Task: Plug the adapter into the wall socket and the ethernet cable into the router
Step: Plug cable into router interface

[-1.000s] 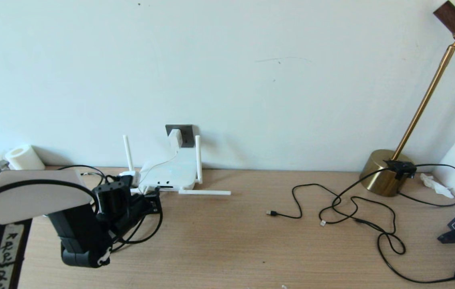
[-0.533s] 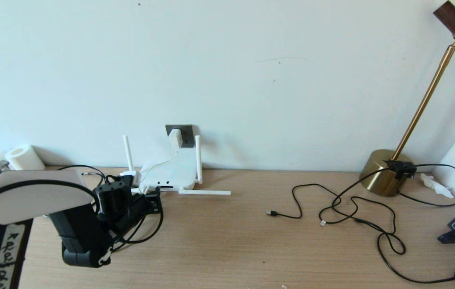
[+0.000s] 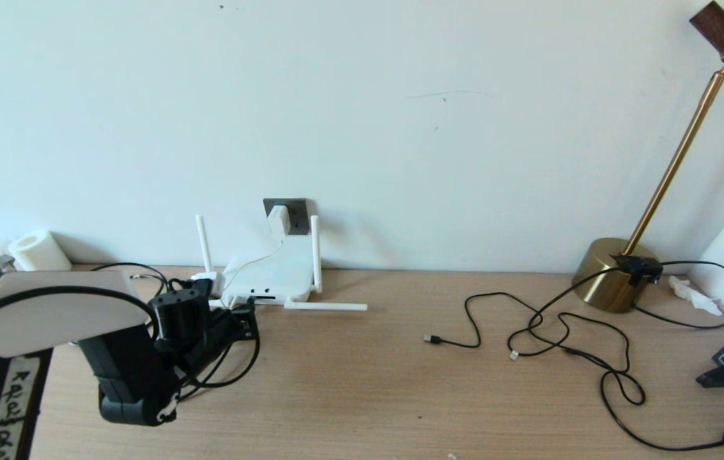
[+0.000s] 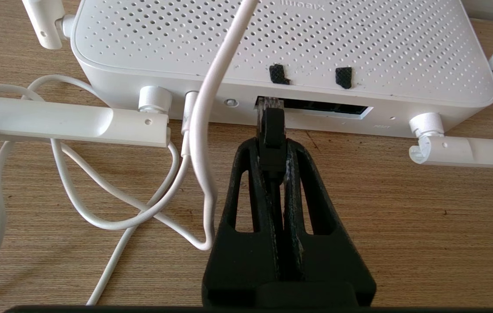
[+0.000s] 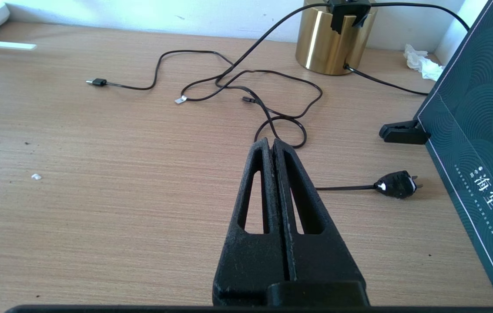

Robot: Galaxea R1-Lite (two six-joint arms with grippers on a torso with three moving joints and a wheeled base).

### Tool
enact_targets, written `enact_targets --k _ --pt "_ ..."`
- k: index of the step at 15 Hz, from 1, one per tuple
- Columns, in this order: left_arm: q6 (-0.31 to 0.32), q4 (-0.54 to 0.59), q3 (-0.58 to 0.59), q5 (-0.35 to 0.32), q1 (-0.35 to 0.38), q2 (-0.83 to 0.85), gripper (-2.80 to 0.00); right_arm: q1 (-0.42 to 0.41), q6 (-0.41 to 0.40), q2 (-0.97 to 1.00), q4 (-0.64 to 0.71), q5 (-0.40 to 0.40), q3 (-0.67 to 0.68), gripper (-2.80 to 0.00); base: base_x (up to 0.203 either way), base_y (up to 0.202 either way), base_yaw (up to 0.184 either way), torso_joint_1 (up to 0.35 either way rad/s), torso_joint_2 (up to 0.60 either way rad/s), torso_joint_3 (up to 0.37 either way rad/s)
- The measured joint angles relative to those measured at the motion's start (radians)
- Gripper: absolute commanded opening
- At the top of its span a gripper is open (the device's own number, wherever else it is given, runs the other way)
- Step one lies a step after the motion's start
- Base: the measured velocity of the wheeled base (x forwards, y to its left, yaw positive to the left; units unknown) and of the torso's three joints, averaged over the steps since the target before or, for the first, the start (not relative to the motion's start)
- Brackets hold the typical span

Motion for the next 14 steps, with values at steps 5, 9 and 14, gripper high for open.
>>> enact_targets --k 5,9,14 --pt "0.000 0.000 0.002 0.002 -0.009 -0.001 -2.80 0.000 0.000 0.000 0.000 0.000 0.000 -2.80 0.000 0.000 0.000 0.000 0.00 0.000" --pt "0.000 0.000 0.001 0.002 -0.011 -0.002 -2.80 0.000 0.000 0.000 0.000 0.000 0.000 -2.80 0.000 0.000 0.000 0.000 0.00 0.000" --pt "0.000 0.007 -0.012 0.002 -0.009 -0.001 -2.80 0.000 0.000 0.000 0.000 0.000 0.000 -2.80 0.000 0.000 0.000 0.000 0.00 0.000"
